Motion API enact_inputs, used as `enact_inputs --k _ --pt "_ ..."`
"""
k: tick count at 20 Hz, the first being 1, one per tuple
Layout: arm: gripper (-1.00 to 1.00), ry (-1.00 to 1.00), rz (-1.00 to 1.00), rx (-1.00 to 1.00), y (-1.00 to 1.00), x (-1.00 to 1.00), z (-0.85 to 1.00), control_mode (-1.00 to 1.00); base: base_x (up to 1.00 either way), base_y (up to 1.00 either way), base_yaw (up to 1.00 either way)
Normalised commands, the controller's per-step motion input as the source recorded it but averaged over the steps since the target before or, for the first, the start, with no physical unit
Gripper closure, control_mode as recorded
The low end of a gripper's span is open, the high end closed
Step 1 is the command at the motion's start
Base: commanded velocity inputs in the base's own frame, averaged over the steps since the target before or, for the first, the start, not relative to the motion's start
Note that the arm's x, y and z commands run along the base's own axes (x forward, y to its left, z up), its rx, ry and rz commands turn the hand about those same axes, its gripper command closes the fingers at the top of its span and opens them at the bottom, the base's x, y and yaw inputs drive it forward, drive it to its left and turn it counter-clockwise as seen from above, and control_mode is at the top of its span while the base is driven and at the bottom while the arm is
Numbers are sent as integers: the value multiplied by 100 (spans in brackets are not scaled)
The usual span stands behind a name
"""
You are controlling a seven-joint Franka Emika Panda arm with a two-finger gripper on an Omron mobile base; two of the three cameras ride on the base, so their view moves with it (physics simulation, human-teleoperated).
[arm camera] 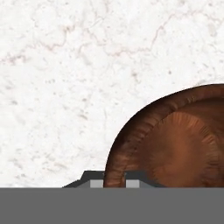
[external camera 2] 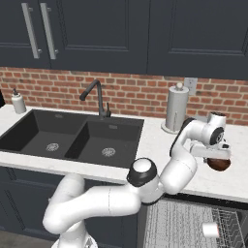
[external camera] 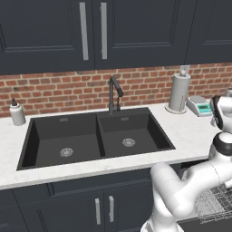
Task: Pick up the cup and bowl from the counter, place them in the dishwasher, and close the dishwasher door.
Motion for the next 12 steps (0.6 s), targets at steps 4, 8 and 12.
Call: enact_inputs --k 4,8,12 --pt "100 -11 1 0 50 -55 0 -100 0 0 0" --pt "100 -18 2 0 57 -66 0 -100 0 0 0" --pt "100 -22 3 0 57 -74 0 -100 0 0 0"
